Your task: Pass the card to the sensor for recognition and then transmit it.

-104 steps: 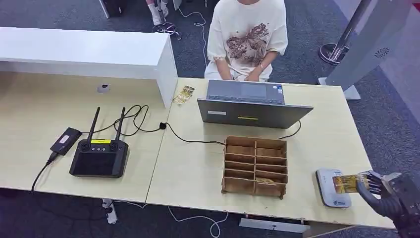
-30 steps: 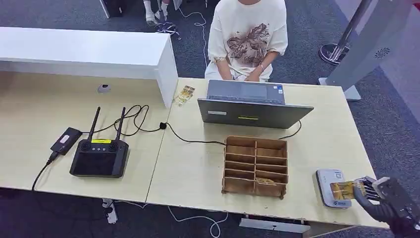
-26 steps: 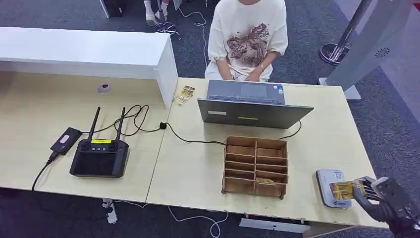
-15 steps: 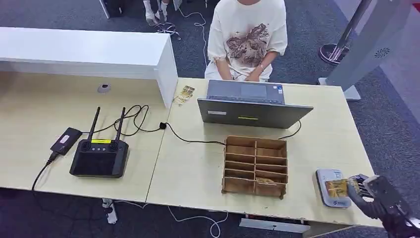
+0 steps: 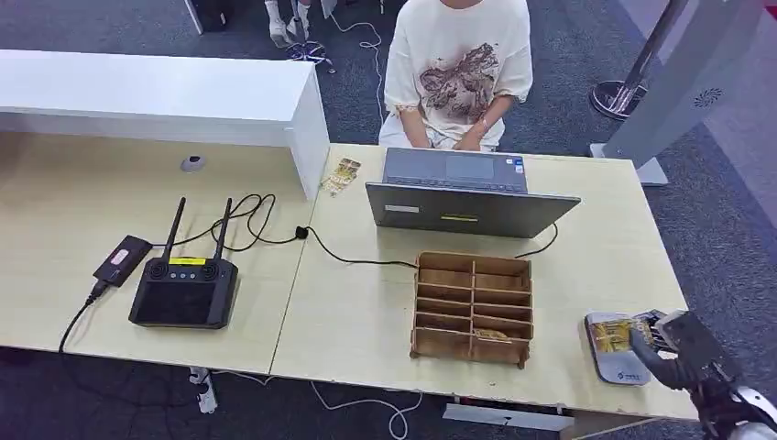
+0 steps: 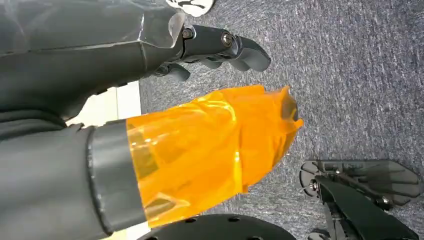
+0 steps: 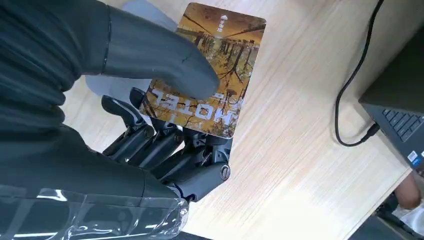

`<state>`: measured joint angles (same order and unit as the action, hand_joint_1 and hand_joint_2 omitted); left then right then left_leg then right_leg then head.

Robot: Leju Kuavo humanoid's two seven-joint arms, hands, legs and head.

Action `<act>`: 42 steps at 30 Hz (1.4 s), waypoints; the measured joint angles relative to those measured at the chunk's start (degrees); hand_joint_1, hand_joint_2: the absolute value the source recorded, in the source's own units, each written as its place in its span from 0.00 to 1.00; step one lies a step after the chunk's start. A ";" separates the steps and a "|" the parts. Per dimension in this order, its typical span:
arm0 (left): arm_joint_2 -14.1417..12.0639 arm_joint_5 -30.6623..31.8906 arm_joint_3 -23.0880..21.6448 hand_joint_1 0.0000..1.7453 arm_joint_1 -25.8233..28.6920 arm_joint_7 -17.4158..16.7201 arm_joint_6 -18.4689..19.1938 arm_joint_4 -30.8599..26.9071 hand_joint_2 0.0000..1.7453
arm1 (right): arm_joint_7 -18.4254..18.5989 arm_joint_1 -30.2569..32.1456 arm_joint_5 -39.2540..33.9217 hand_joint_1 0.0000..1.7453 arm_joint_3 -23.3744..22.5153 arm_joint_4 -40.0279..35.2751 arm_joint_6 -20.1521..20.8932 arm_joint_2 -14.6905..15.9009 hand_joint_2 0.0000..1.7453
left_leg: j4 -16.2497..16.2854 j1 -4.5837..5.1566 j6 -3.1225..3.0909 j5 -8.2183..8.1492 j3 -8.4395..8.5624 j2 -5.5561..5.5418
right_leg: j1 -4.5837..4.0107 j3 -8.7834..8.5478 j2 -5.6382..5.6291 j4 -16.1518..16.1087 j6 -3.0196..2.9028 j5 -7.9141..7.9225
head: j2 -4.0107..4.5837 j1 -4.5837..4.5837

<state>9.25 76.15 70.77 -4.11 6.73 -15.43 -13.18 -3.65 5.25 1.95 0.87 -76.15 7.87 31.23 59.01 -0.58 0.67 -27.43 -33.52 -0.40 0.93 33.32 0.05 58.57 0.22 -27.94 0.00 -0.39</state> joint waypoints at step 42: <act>0.00 0.28 -0.85 0.00 0.00 -0.61 -0.20 0.00 0.00 | 1.66 -0.21 5.05 1.00 0.76 2.58 -5.70 -1.14 1.00 | 0.00 0.00 0.00 0.00 0.01 0.00 | 0.00 0.00 0.00 0.00 0.00 0.00 | 0.00 0.00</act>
<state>9.25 76.43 69.92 -4.11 6.12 -15.63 -13.18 -1.99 5.04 7.00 1.64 -73.57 2.16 30.10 59.01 -0.58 0.67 -27.42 -33.51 -0.40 0.94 33.32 0.05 58.57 0.22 -27.94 0.00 -0.39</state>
